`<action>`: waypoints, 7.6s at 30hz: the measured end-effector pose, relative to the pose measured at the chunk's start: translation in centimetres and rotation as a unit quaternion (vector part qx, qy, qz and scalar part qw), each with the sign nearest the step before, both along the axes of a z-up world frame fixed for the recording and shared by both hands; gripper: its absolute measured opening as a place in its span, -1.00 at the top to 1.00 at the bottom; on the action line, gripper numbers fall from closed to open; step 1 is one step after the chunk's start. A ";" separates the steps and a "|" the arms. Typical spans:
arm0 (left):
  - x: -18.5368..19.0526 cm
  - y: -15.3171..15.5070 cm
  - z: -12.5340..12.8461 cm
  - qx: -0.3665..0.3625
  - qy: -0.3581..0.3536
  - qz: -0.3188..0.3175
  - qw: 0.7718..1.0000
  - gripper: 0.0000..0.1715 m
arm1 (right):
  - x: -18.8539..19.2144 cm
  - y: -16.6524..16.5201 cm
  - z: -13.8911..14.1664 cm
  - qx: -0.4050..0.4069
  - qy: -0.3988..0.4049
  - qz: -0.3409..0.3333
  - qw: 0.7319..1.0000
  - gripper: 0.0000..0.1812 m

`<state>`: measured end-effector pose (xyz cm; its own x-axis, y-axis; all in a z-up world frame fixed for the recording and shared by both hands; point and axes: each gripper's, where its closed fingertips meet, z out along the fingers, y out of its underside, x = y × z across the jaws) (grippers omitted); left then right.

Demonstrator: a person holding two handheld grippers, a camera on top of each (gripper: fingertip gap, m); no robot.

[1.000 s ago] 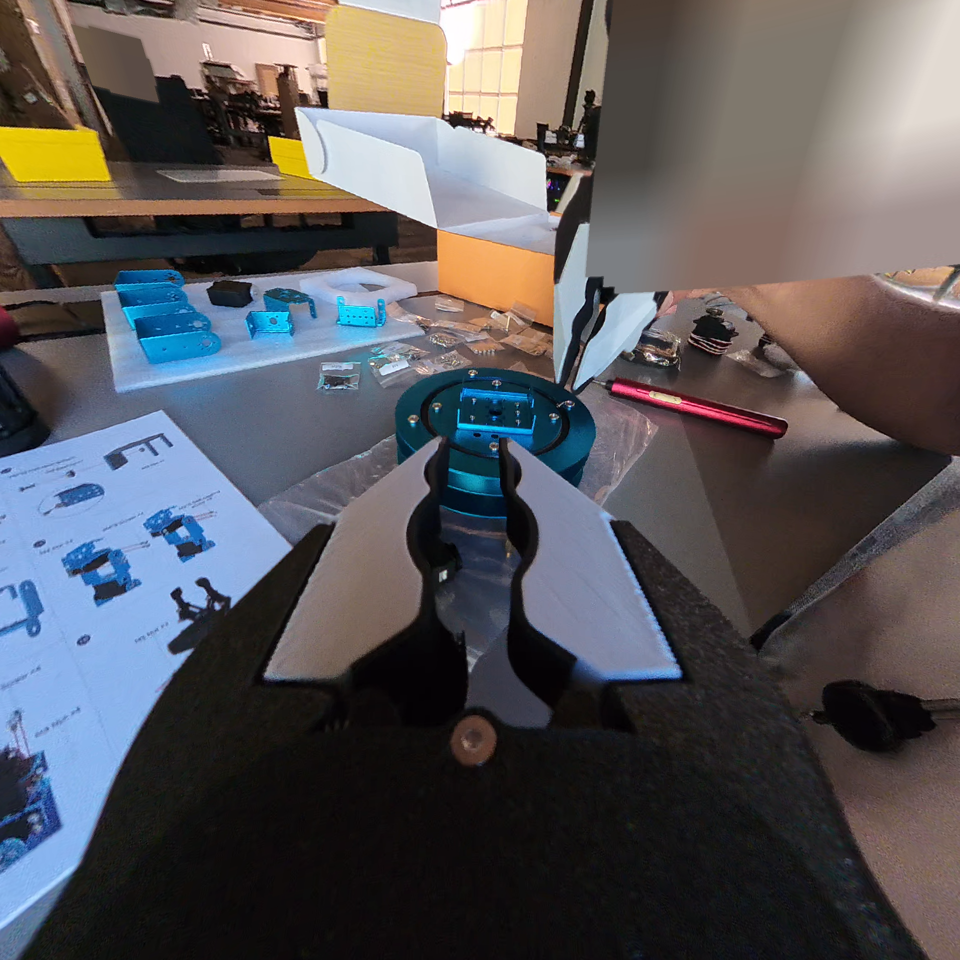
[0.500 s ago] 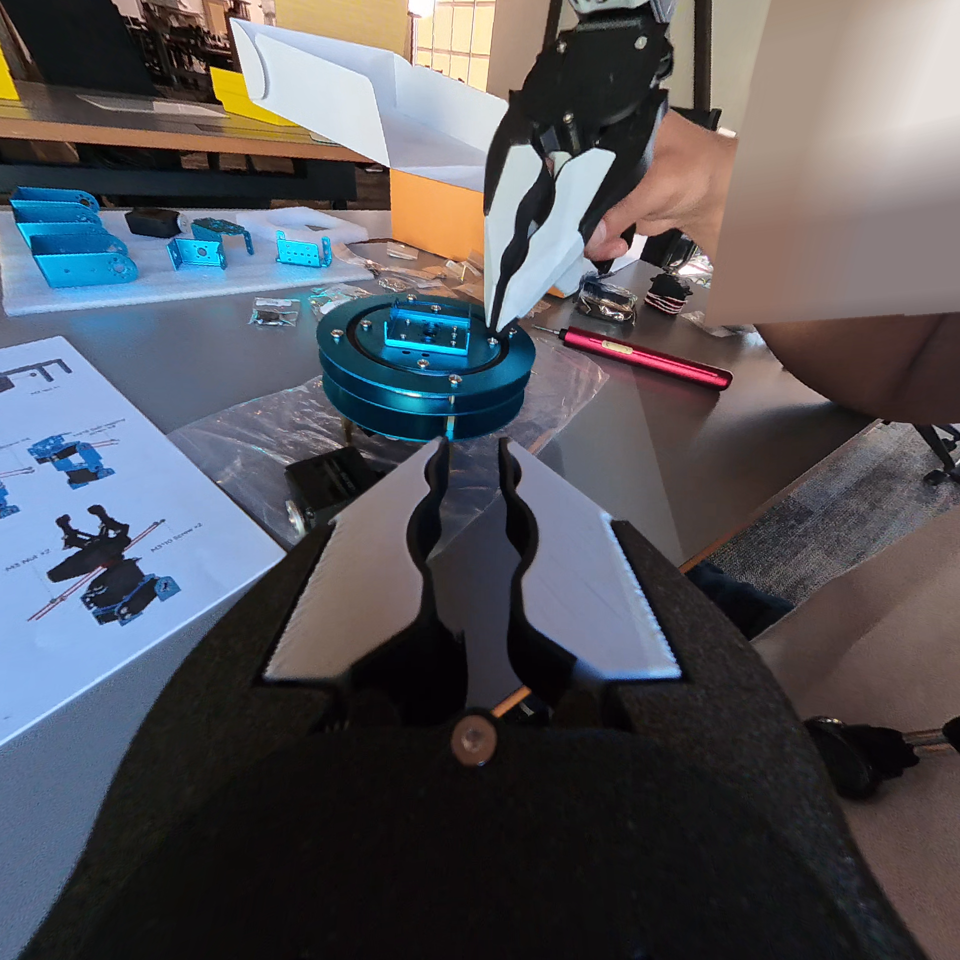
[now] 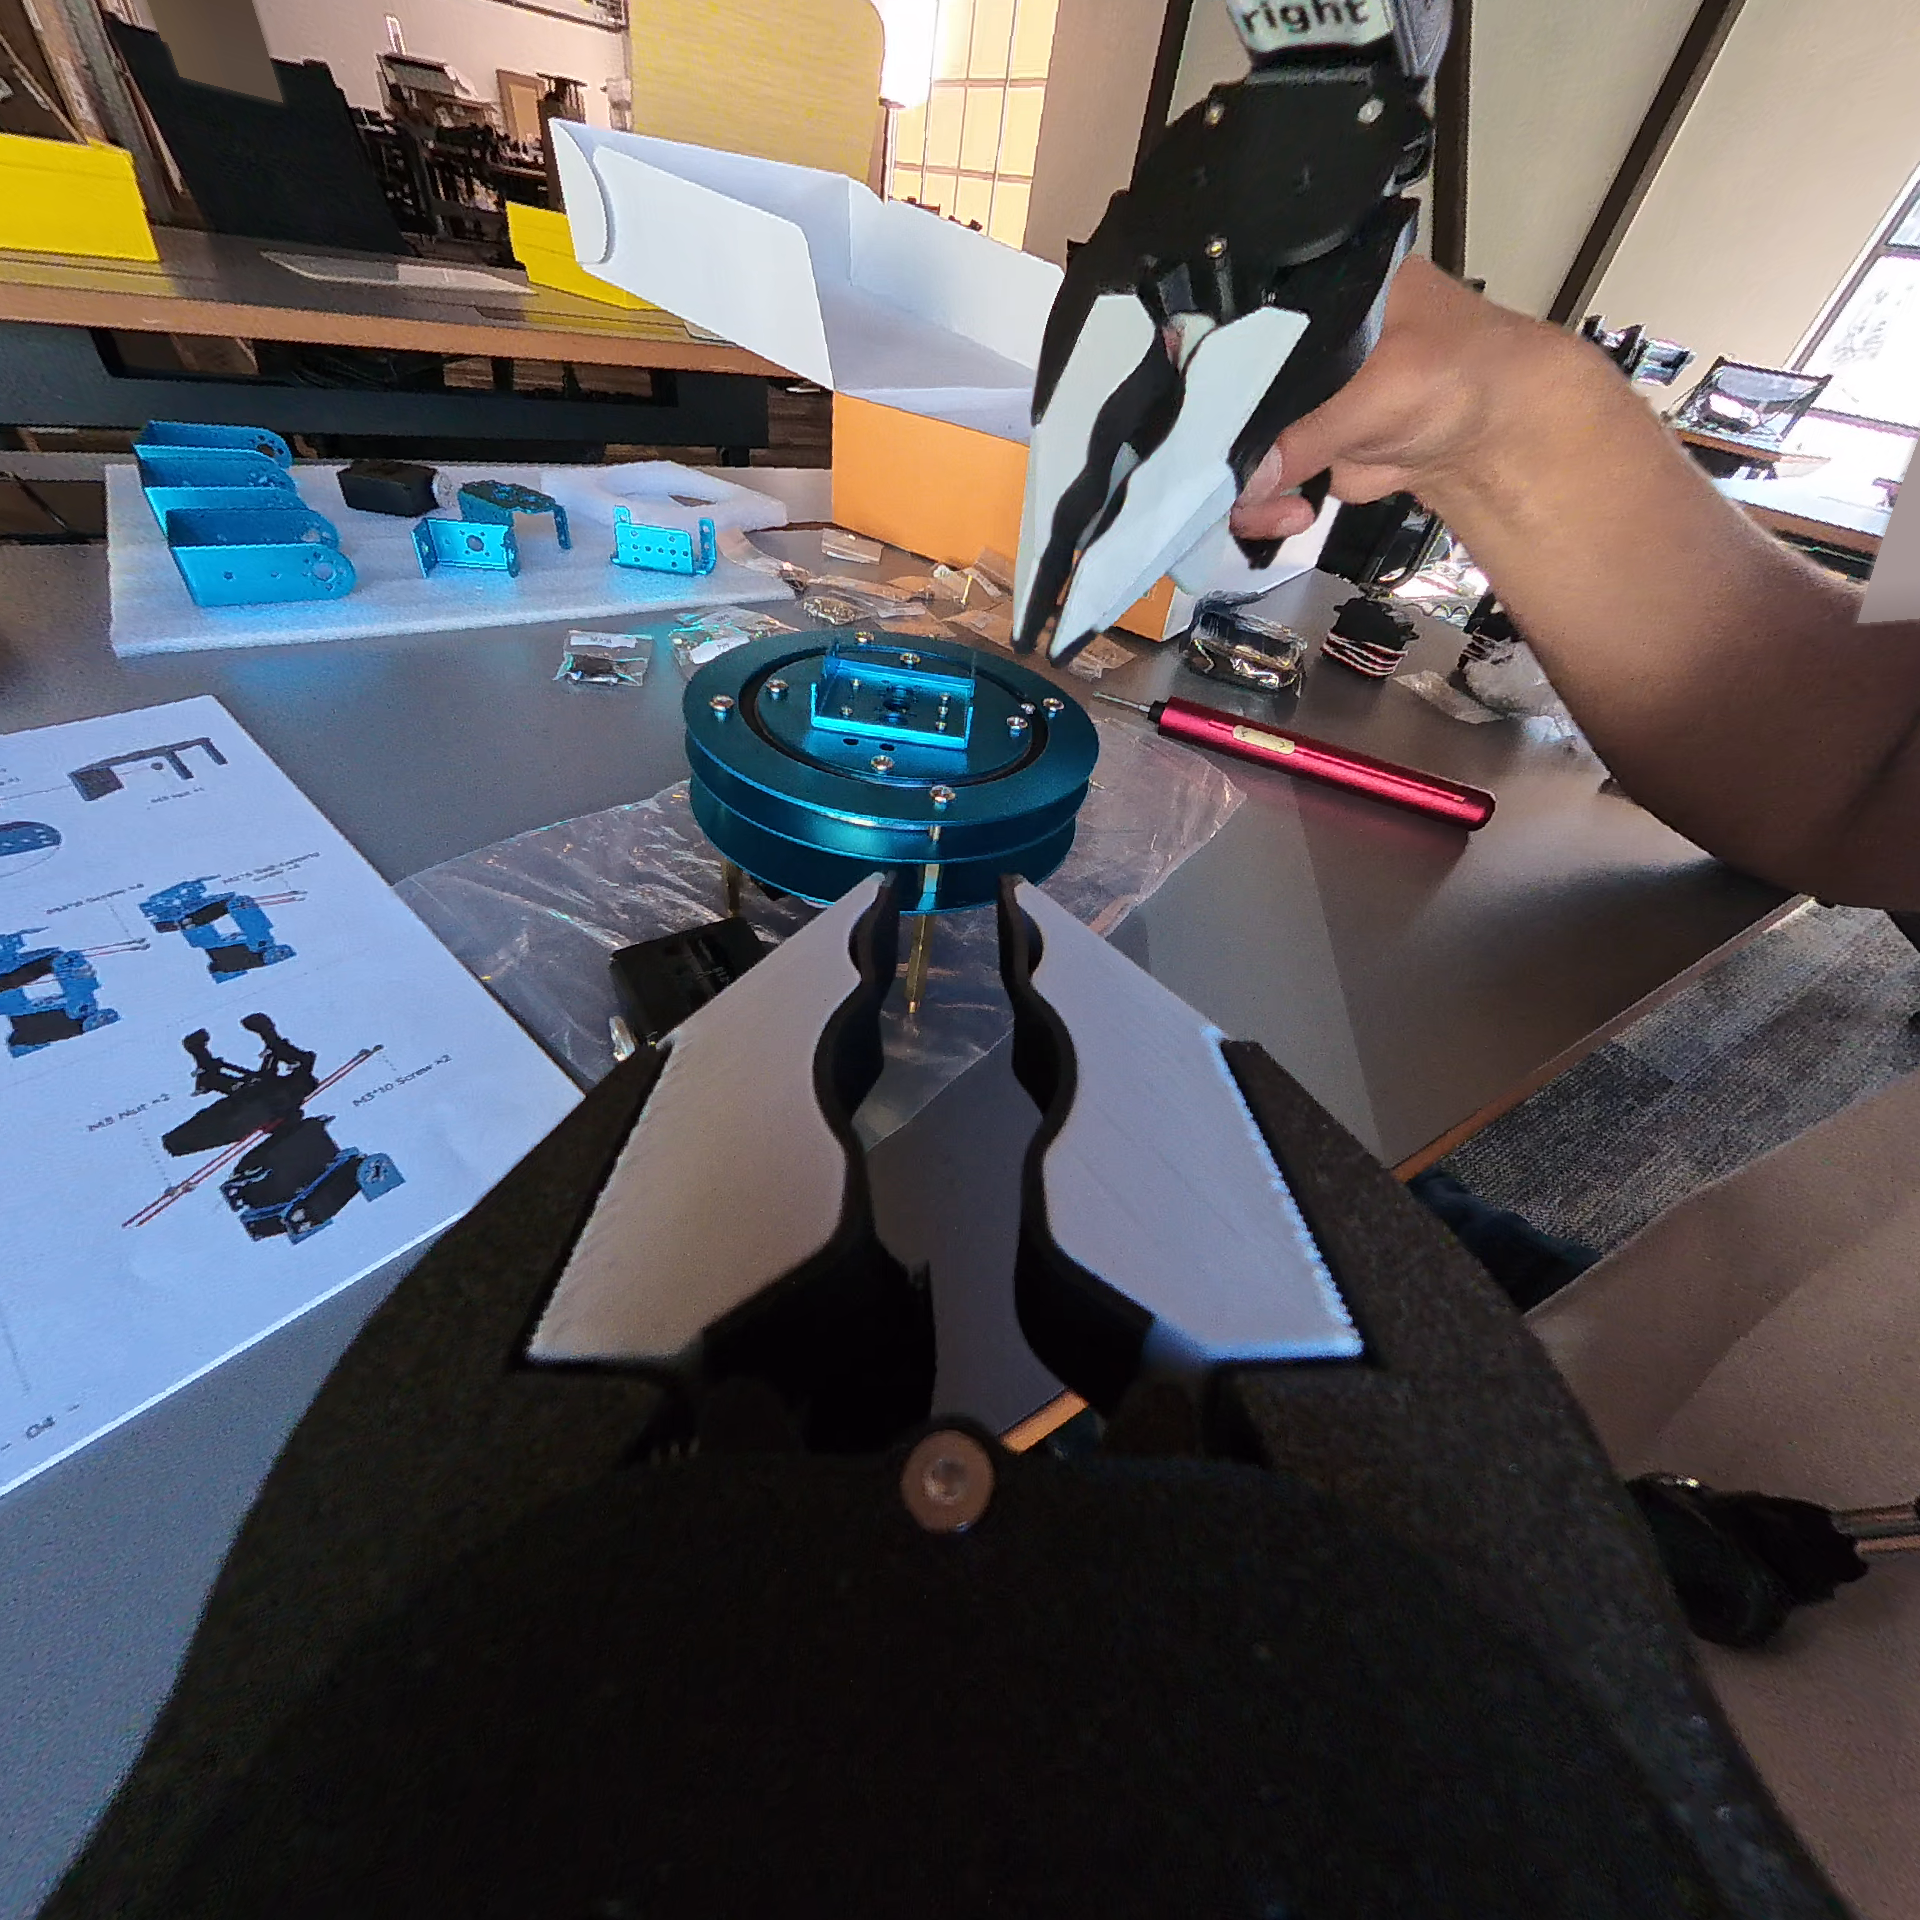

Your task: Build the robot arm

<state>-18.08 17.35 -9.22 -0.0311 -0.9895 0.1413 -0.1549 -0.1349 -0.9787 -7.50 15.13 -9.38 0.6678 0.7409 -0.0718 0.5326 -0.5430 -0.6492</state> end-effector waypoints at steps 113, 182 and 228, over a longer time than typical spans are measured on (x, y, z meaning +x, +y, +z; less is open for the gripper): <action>4.0 -0.4 0.2 -0.044 -0.010 -0.020 0.999 0.79 | 0.6 1.0 -0.6 0.103 0.054 0.077 0.990 0.93; 8.5 3.3 -0.7 0.026 0.108 -0.386 0.916 0.79 | 2.2 0.9 0.5 0.190 0.155 -0.691 0.680 1.00; 7.8 2.3 -0.7 -0.069 0.125 -0.433 0.890 0.77 | 1.4 1.2 -0.5 0.180 0.198 -0.753 0.601 1.00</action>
<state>-10.32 19.65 -9.88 -0.7241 -0.5823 0.3695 -0.4704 0.0252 -0.8821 -6.12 16.31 -9.90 0.5838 -0.6680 -0.4614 -0.6219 -0.0025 -0.7831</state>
